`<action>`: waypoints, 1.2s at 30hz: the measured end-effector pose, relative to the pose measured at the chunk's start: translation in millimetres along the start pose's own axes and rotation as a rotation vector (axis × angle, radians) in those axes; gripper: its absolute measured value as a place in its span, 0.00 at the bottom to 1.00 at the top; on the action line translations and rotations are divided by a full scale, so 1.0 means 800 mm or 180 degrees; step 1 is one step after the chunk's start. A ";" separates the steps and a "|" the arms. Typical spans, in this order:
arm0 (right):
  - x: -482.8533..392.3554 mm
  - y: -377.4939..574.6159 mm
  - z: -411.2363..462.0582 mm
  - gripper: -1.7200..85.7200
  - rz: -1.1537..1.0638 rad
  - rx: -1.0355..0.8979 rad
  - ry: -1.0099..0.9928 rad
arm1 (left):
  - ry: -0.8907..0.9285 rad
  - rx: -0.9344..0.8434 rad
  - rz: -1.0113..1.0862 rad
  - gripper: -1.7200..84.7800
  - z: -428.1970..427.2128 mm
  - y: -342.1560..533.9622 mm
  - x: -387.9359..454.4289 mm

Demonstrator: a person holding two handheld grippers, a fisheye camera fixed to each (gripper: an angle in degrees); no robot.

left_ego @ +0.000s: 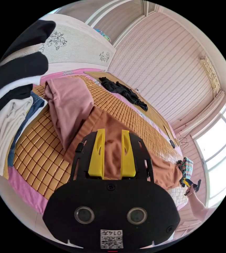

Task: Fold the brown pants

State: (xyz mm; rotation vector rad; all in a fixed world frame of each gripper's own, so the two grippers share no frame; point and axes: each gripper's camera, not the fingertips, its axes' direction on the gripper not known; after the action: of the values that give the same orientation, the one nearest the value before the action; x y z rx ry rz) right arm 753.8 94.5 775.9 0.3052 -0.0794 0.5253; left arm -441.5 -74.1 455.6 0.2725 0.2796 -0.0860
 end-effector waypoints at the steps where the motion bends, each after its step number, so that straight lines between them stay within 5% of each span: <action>1: 0.019 0.019 0.006 0.15 0.0104 -0.0049 -0.0016 | -0.0035 -0.0029 -0.0008 0.15 -0.003 0.006 -0.005; 9: 0.083 0.063 0.038 0.17 0.0773 0.0307 -0.0551 | -0.0086 -0.0570 -0.0537 0.23 0.029 0.039 -0.048; 14: 0.100 0.063 0.048 0.09 0.1238 0.0301 -0.0284 | -0.0279 -0.0410 -0.1003 0.14 0.050 0.030 -0.048; 18: 0.106 0.068 0.040 0.04 0.0882 0.0517 -0.0773 | -0.0214 -0.0586 -0.0690 0.02 0.056 0.020 -0.036; 24: 0.138 0.075 0.012 0.03 0.0798 0.0374 -0.1100 | -0.0103 -0.0583 -0.0459 0.01 0.015 0.014 -0.024; 36: 0.218 0.257 -0.088 0.04 0.1001 -0.0045 -0.0440 | -0.0786 -0.1205 0.0466 0.09 -0.069 0.126 0.003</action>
State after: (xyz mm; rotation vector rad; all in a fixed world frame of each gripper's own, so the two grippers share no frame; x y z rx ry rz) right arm 799.9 369.1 790.0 0.3168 -0.2679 0.8147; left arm -441.1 37.7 429.7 -0.0947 0.0267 0.0781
